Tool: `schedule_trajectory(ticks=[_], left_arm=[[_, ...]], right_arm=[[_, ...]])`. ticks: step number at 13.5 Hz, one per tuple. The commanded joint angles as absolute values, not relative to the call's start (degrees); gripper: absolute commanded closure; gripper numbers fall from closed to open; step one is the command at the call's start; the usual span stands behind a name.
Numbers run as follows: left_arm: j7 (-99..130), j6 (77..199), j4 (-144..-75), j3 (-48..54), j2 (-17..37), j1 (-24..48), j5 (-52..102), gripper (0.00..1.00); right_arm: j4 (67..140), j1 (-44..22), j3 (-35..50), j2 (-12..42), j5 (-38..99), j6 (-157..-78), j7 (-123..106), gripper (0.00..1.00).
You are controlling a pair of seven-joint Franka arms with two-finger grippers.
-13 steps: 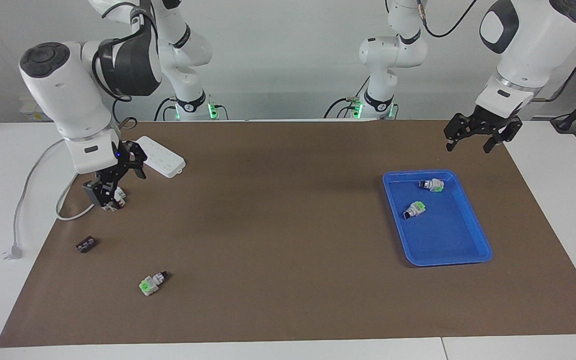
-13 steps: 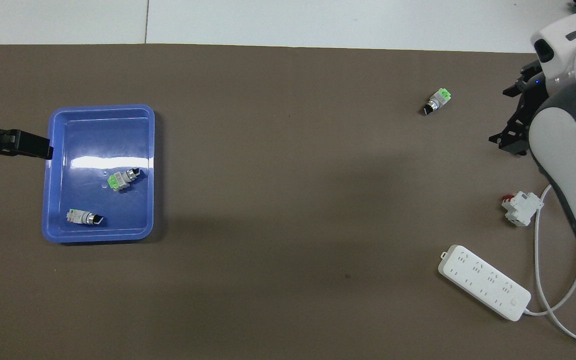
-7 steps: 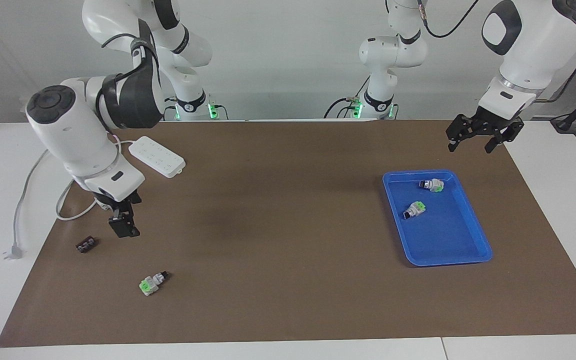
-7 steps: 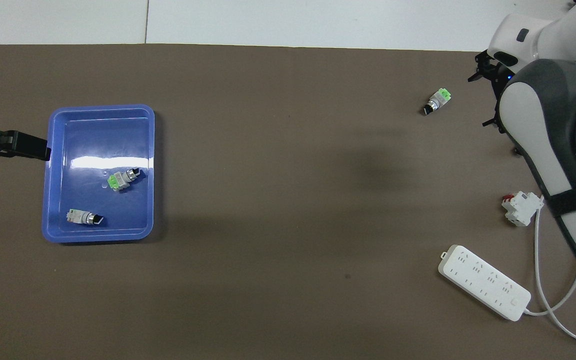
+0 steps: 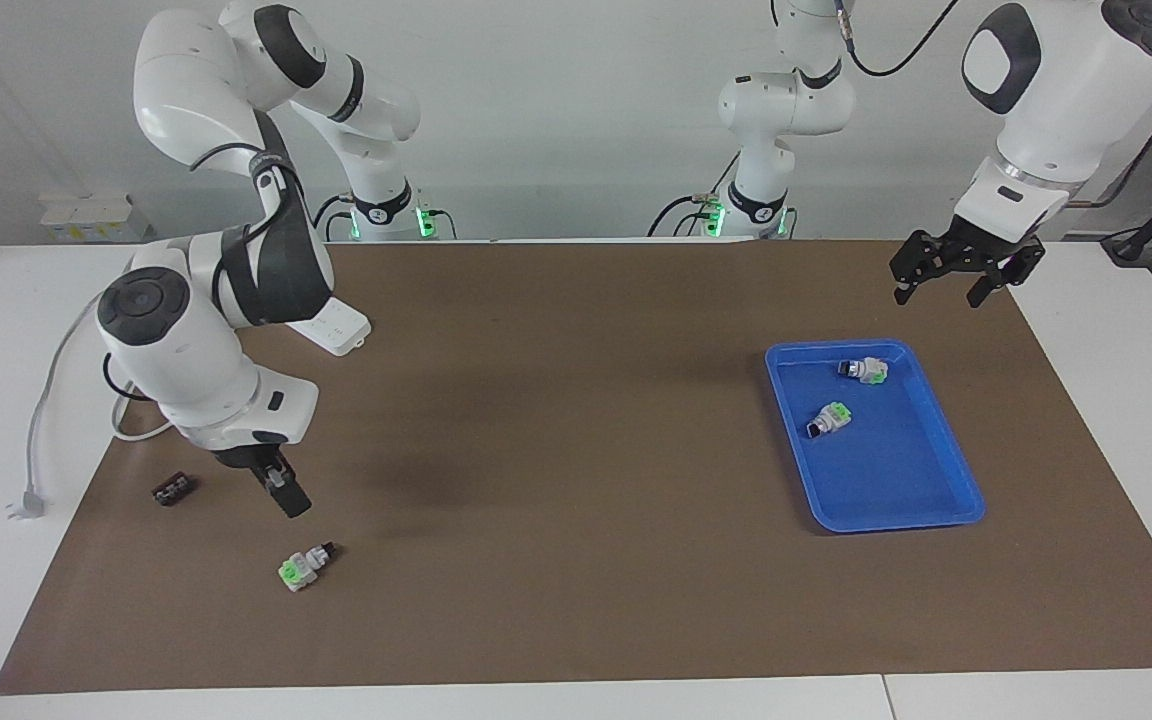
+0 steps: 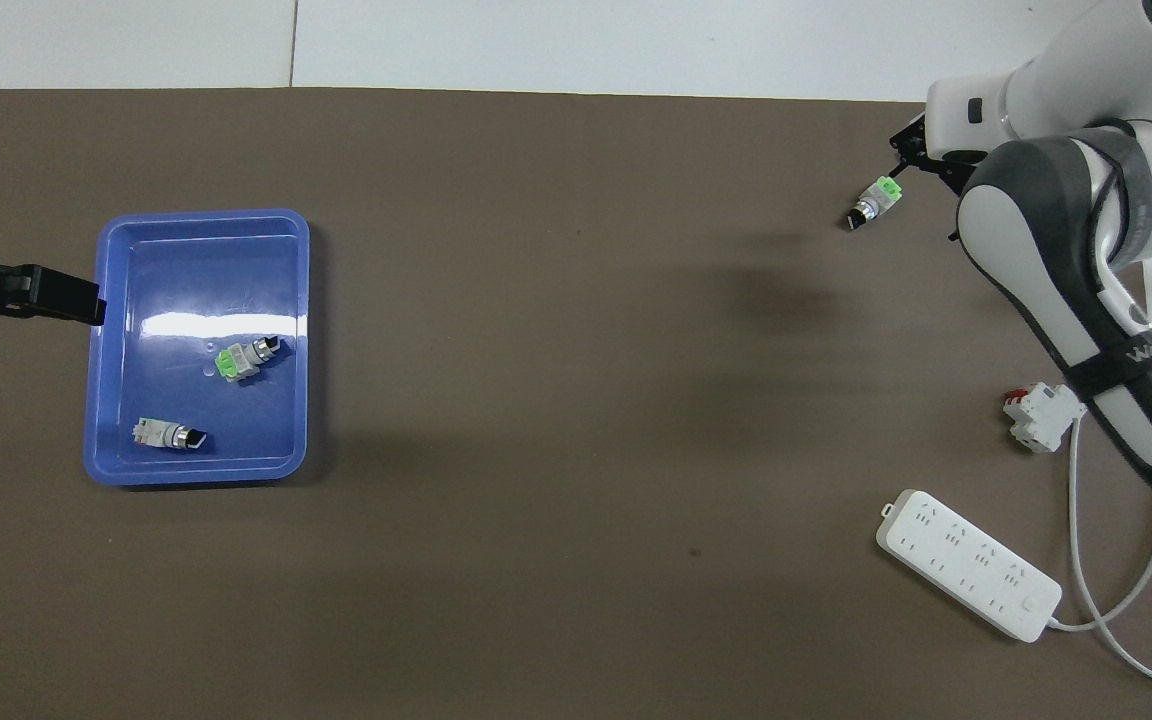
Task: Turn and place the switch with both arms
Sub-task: 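Reach the right gripper toward the switch module lying on the table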
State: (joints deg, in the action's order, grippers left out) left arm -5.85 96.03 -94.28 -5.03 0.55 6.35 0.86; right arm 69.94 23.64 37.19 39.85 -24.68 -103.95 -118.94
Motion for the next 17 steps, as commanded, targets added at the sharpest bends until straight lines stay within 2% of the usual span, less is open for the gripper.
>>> schedule_trajectory(ticks=[1, 6, 14, 17], left_arm=[[-5.54, 96.94, -96.68, -5.1, -1.23, 6.24, 1.58, 0.0], [-5.54, 97.03, -97.03, -5.01, -1.32, 6.33, 2.55, 0.0], [-5.98, 96.68, -97.47, -4.92, -1.58, 6.33, 3.34, 0.0], [-5.98, 96.68, -97.47, -4.92, -1.58, 6.33, 3.43, 0.0]], right_arm=[[68.9, 25.48, 39.2, 42.97, -27.42, -106.77, -122.69, 0.0], [69.87, 26.63, 39.2, 46.4, -29.87, -111.88, -127.09, 0.0], [71.54, 26.81, 39.11, 51.5, -31.81, -124.53, -123.93, 0.0], [71.63, 26.28, 38.32, 51.24, -31.99, -125.69, -118.32, 0.01]])
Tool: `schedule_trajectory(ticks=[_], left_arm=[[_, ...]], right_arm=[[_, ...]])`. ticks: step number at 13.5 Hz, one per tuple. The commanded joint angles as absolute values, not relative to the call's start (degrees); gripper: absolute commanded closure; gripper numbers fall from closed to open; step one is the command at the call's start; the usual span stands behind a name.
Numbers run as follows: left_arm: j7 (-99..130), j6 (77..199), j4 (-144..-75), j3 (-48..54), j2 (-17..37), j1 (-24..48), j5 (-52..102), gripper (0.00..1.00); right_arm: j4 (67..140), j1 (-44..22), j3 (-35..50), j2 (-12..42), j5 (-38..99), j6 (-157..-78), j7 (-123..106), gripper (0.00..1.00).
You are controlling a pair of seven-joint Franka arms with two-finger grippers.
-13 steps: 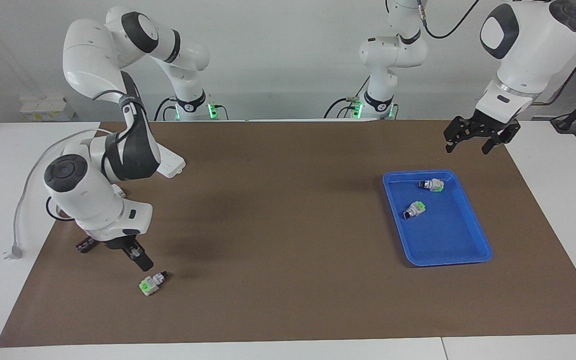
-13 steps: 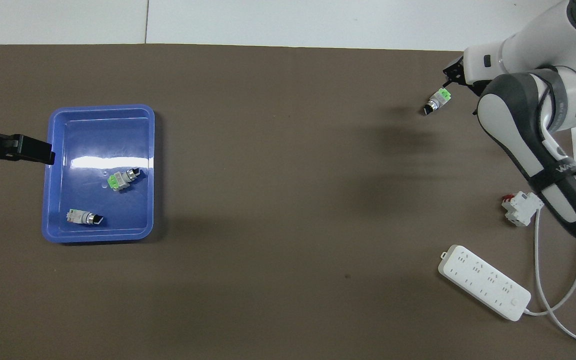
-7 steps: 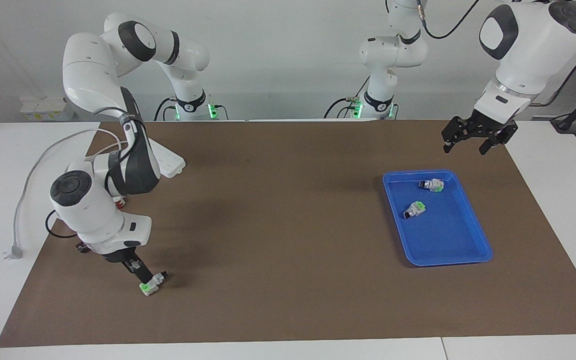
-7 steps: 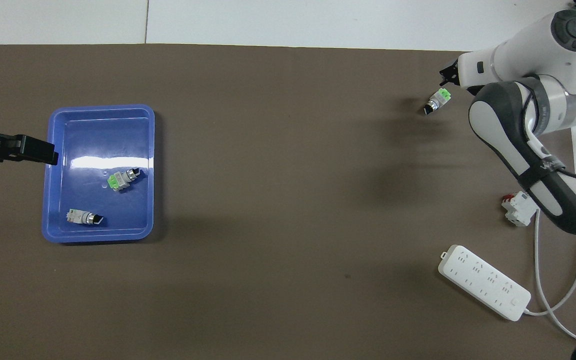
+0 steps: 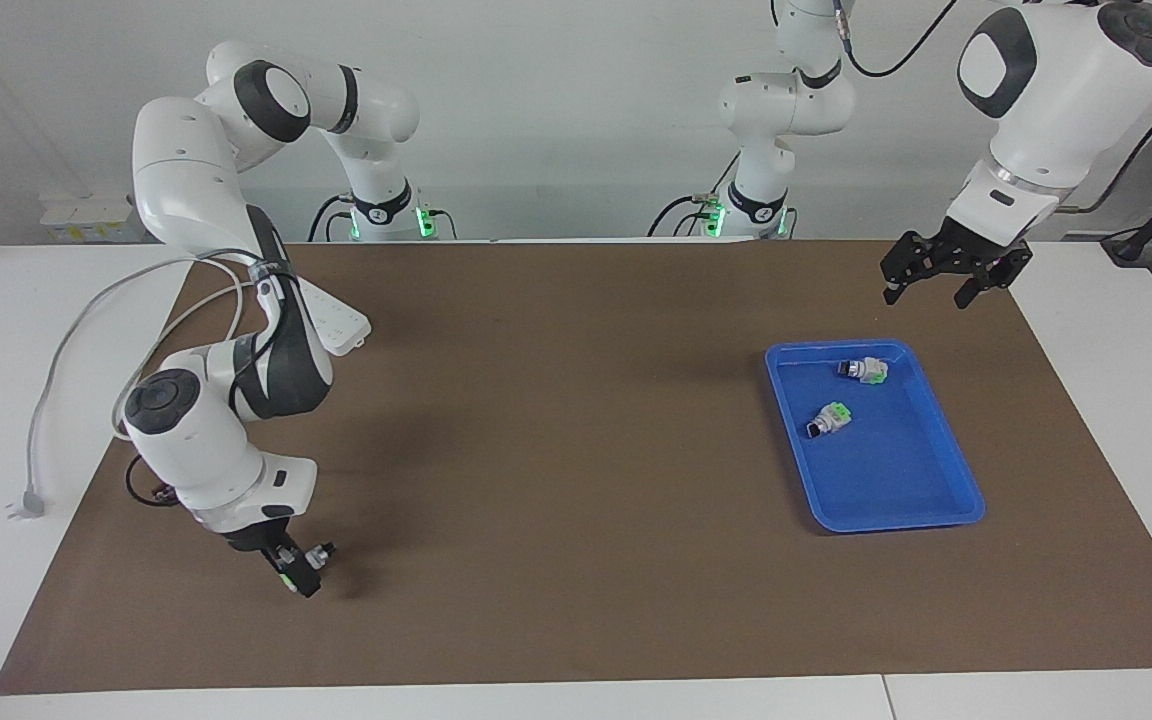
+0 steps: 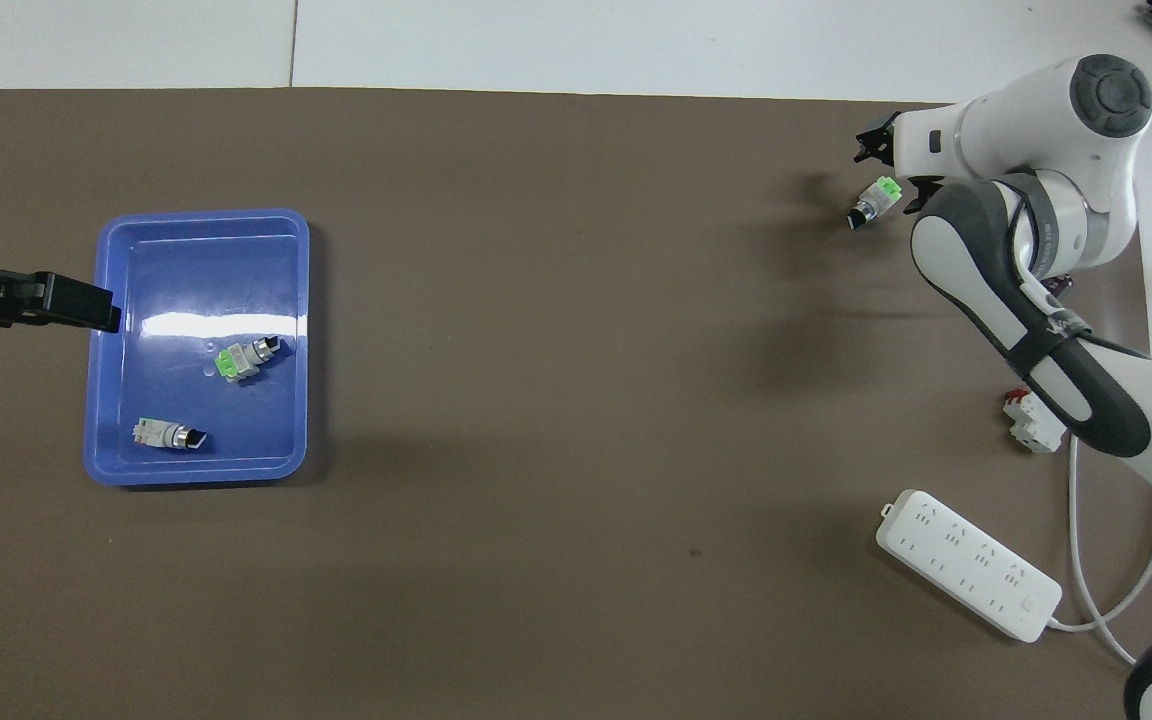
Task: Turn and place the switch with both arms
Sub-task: 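Reach the right gripper toward the switch module lying on the table, then close the right gripper on the switch module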
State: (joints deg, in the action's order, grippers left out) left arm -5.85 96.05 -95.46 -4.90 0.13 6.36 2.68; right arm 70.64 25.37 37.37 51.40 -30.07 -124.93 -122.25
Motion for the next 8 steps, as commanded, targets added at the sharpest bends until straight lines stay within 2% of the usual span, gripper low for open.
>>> schedule_trajectory(ticks=[1, 5, 8], left_arm=[[-5.98, 96.68, -97.64, -4.92, -1.67, 6.33, 3.43, 0.0], [-5.98, 96.94, -98.17, -4.92, -2.02, 6.33, 3.43, 0.0], [-5.8, 96.94, -98.17, -5.01, -2.02, 6.33, 4.31, 0.0]], right_arm=[[72.07, 26.28, 38.15, 51.33, -31.99, -125.68, -117.6, 0.01], [75.05, 26.54, 36.21, 50.8, -34.53, -126.12, -113.57, 0.02], [76.46, 26.72, 36.21, 50.54, -35.07, -125.6, -111.8, 0.17]])
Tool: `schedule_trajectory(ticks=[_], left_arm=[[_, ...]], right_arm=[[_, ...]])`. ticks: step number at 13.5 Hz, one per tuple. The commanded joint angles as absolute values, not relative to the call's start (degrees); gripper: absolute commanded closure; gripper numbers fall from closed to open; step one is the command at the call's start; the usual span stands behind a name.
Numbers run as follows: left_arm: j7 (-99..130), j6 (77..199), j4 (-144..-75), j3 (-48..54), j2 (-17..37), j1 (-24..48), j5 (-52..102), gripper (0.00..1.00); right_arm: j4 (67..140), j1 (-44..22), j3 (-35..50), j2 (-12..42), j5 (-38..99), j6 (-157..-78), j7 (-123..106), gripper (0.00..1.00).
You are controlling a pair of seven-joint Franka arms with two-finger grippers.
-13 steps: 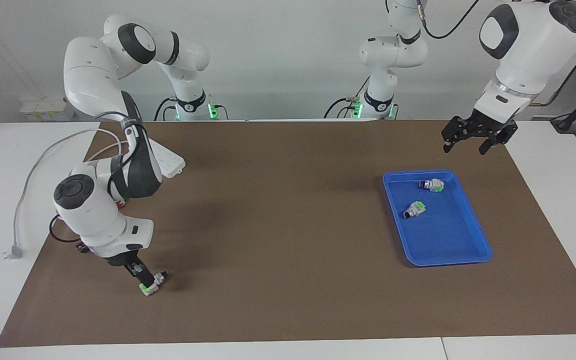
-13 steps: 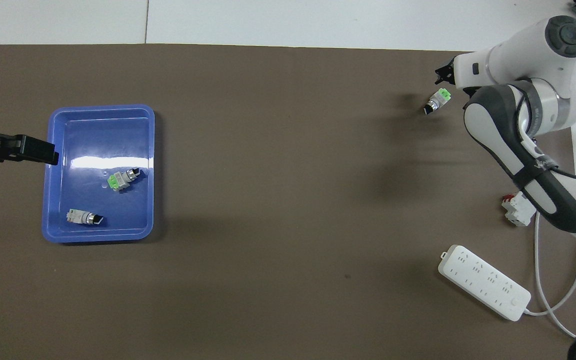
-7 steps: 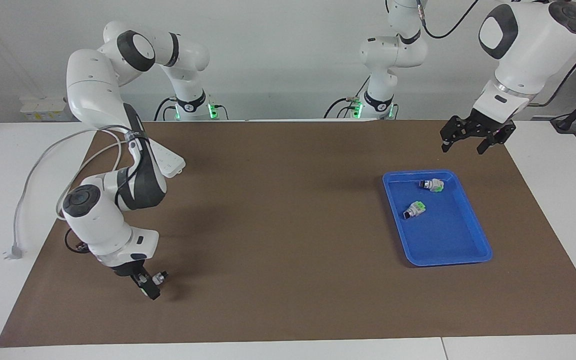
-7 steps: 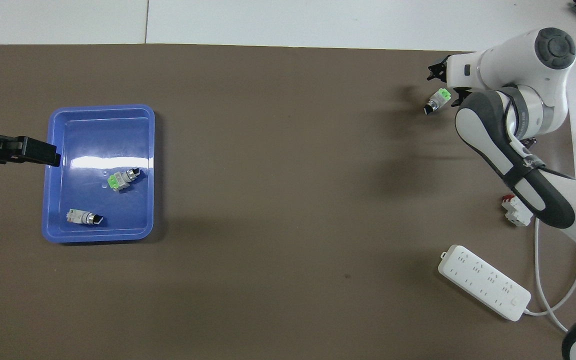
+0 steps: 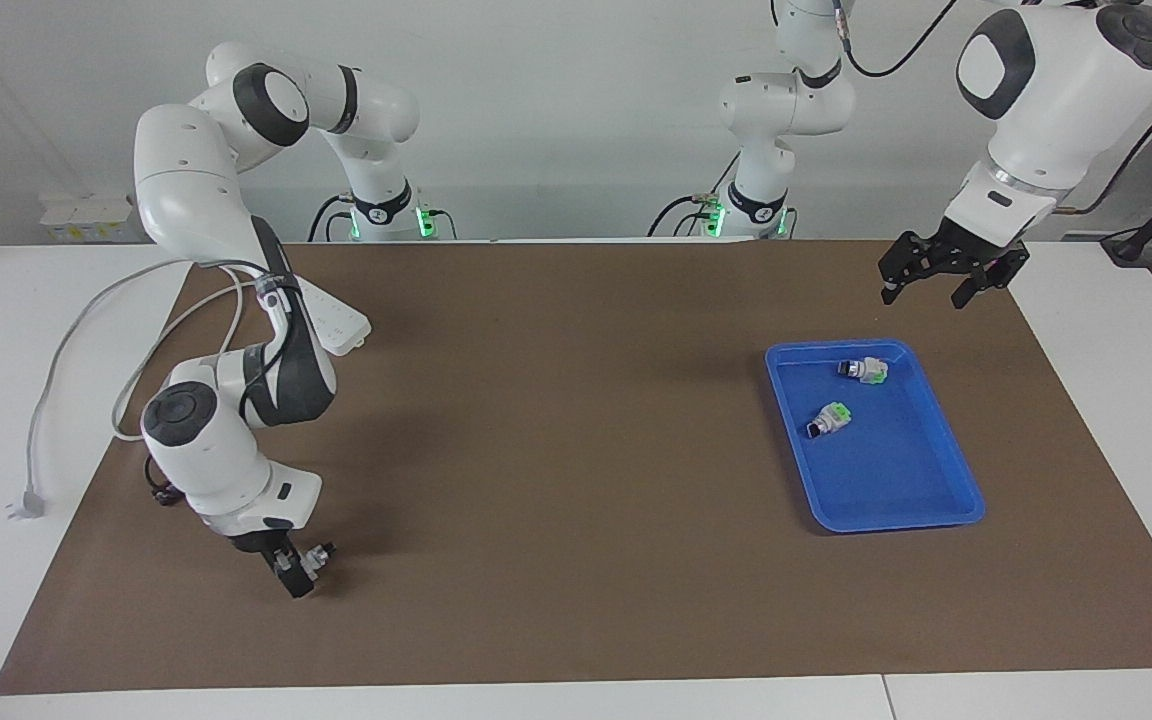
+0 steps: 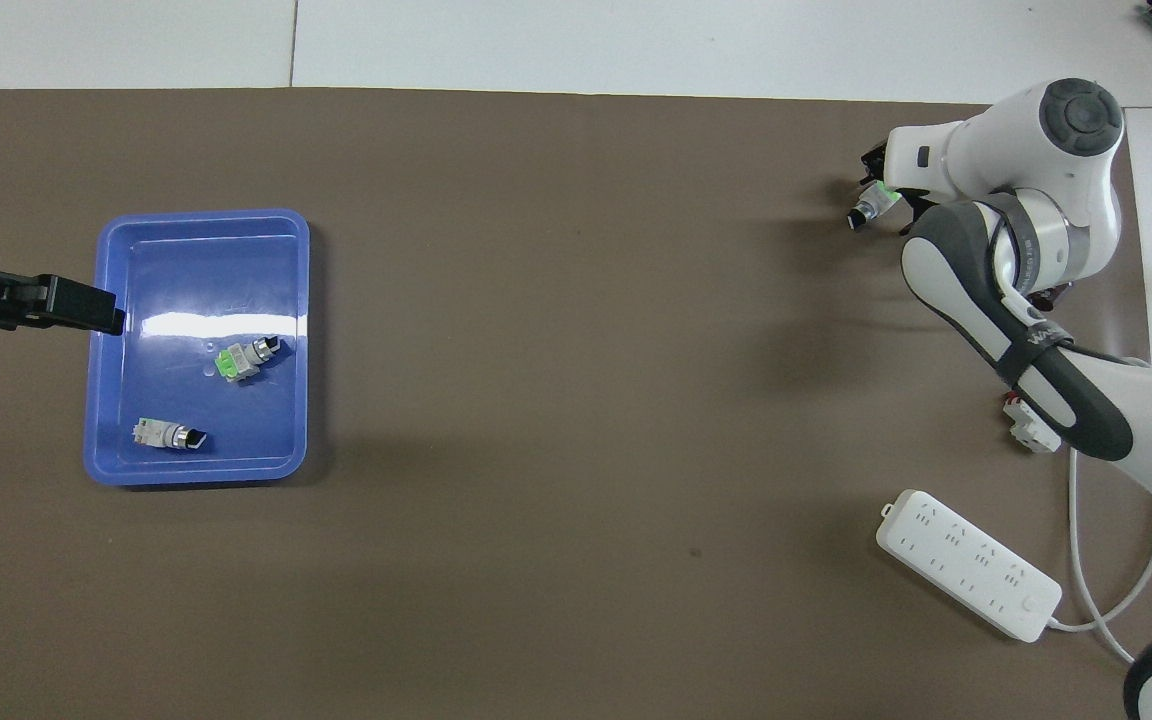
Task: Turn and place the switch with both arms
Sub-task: 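Close the right gripper on the switch module, then lift the switch with the right gripper while the left gripper reaches center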
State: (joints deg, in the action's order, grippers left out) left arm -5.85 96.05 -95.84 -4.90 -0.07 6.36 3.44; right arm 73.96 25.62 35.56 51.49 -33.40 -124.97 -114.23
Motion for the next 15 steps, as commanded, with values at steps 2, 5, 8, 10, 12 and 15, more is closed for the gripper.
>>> schedule_trajectory(ticks=[2, 5, 8, 10, 12, 15], left_arm=[[-5.71, 96.94, -98.35, -5.01, -2.11, 6.33, 4.65, 0.0], [-5.63, 97.03, -99.14, -5.01, -2.2, 6.15, 7.55, 0.0], [-5.28, 98.08, -100.46, -5.19, -2.64, 5.54, 14.22, 0.0], [-2.21, 100.44, -101.94, -5.19, -2.46, 6.23, 18.78, 0.01], [-2.29, 104.83, -104.58, -4.83, -2.46, 7.37, 23.97, 0.02], [-2.46, 108.53, -105.73, -4.75, -1.67, 10.27, 29.95, 0.11]], right_arm=[[76.38, 26.72, 36.38, 50.45, -34.2, -124.72, -110.4, 0.49], [75.85, 26.9, 36.74, 50.01, -32.88, -122.0, -106.97, 1.0], [76.46, 28.03, 36.65, 48.79, -22.62, -121.38, -106.61, 1.0], [77.25, 28.12, 36.65, 46.77, -17.86, -117.79, -103.2, 1.0], [82.23, 28.04, 36.83, 40.64, -13.56, -114.97, -98.11, 1.0], [92.61, 27.42, 37.0, 29.13, -3.9, -114.79, -92.21, 1.0]])
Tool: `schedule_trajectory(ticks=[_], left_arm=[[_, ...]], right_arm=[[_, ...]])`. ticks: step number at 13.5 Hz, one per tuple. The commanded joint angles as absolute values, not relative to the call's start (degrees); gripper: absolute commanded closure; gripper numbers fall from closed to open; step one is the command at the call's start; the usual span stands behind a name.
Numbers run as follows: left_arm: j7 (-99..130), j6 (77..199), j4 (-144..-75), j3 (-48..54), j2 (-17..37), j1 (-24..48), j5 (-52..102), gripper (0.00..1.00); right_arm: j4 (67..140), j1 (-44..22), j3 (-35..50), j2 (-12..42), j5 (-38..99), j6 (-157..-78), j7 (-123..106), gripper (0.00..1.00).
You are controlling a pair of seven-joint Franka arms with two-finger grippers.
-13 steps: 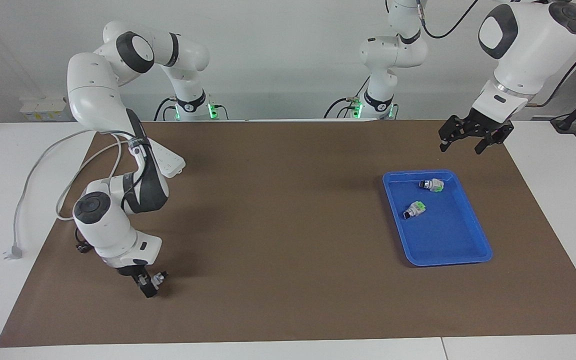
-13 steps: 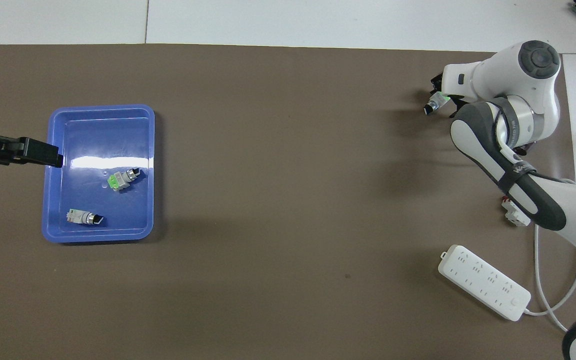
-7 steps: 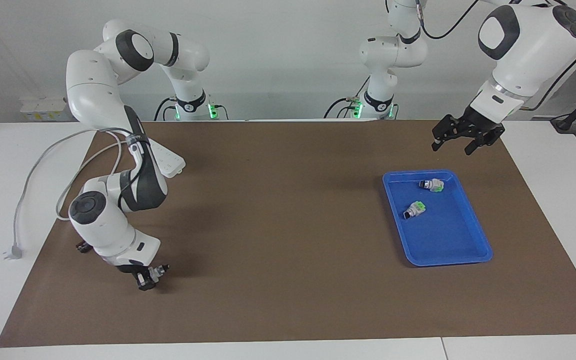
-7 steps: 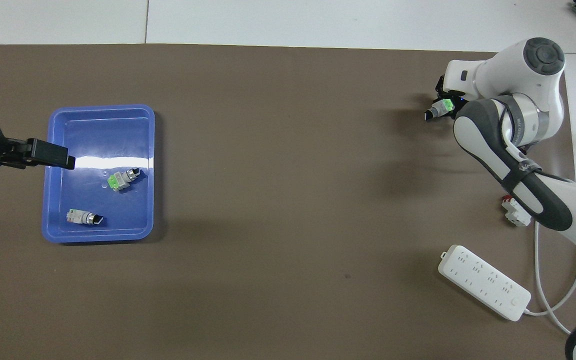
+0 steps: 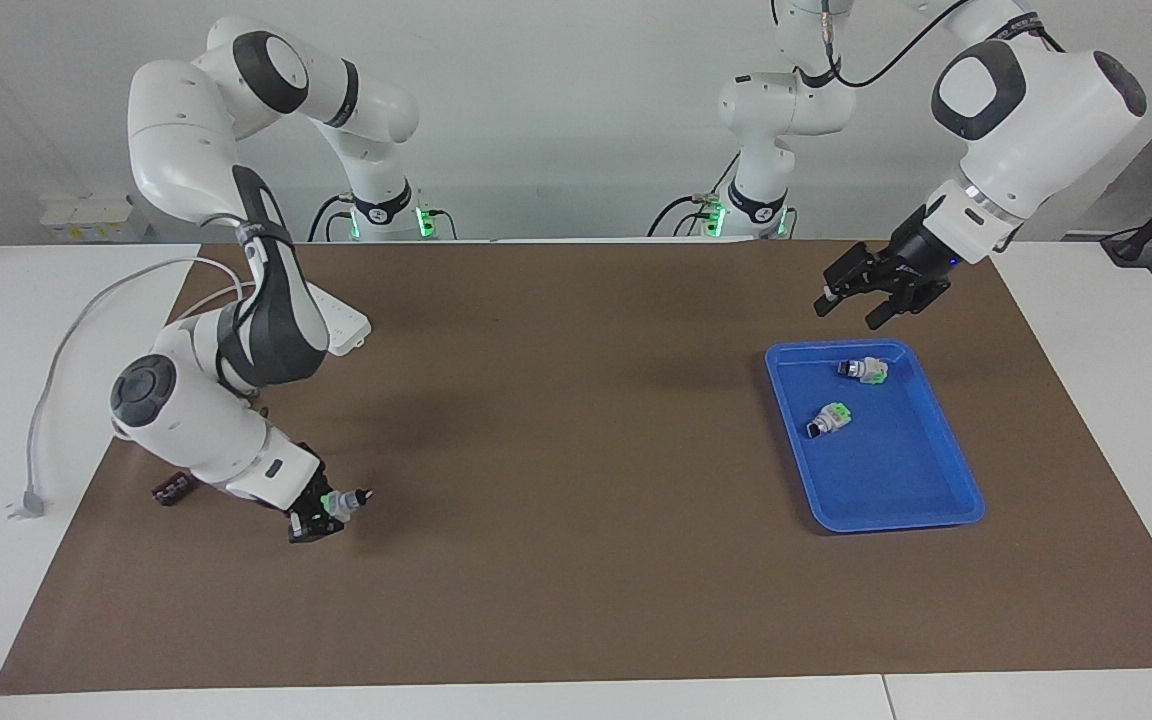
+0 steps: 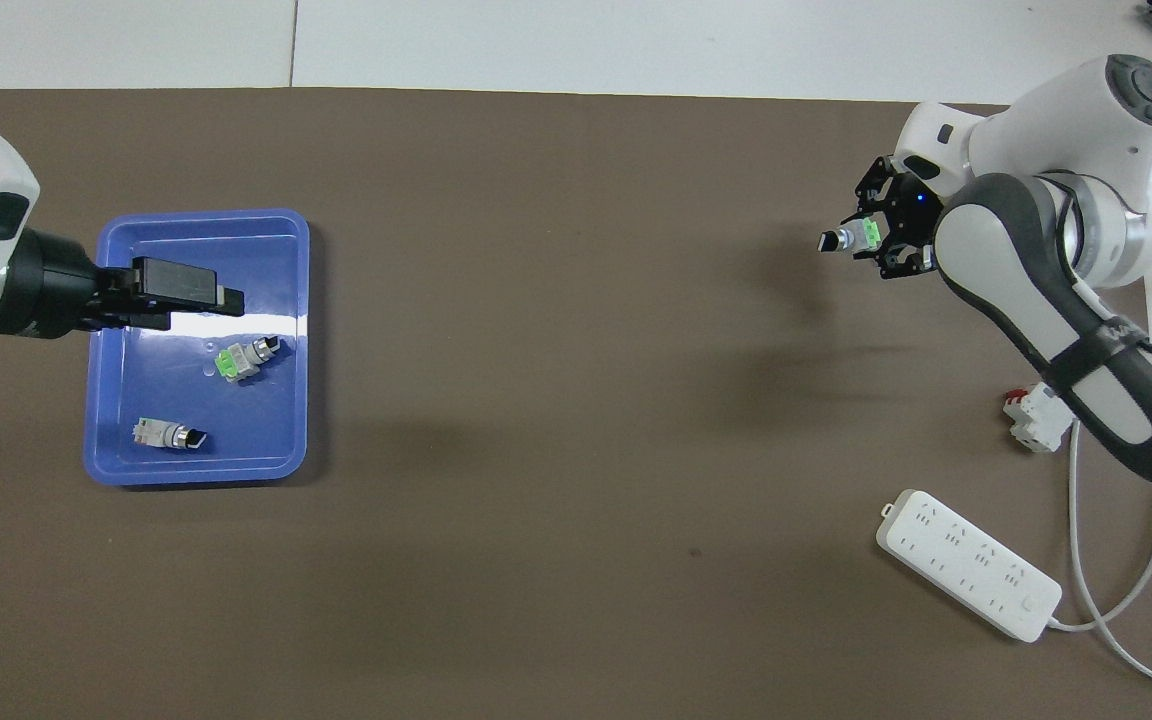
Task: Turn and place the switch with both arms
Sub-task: 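Lift the switch with the right gripper while the left gripper reaches center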
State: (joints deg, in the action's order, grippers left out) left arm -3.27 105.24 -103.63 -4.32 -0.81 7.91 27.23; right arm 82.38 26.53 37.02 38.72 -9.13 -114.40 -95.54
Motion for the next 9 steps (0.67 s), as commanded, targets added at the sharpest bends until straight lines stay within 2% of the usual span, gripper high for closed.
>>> schedule_trajectory(ticks=[1, 3, 5, 9], left_arm=[[-2.63, 110.89, -106.86, -4.75, -1.76, 11.5, 31.54, 0.12], [-3.6, 115.29, -108.63, -4.66, -2.02, 14.4, 35.75, 0.14], [-3.6, 118.72, -109.33, -4.66, -2.02, 18.17, 39.09, 0.19], [-4.82, 126.12, -111.27, -4.66, -2.02, 25.22, 45.78, 0.24]], right_arm=[[94.64, 27.16, 37.18, 26.83, -0.39, -114.7, -91.85, 1.0], [97.98, 25.59, 37.53, 21.65, 4.64, -114.26, -89.23, 1.0], [98.0, 23.47, 37.53, 20.66, 9.38, -112.51, -87.11, 1.0], [98.0, 19.08, 37.97, 17.06, 15.47, -111.37, -81.67, 1.0]])
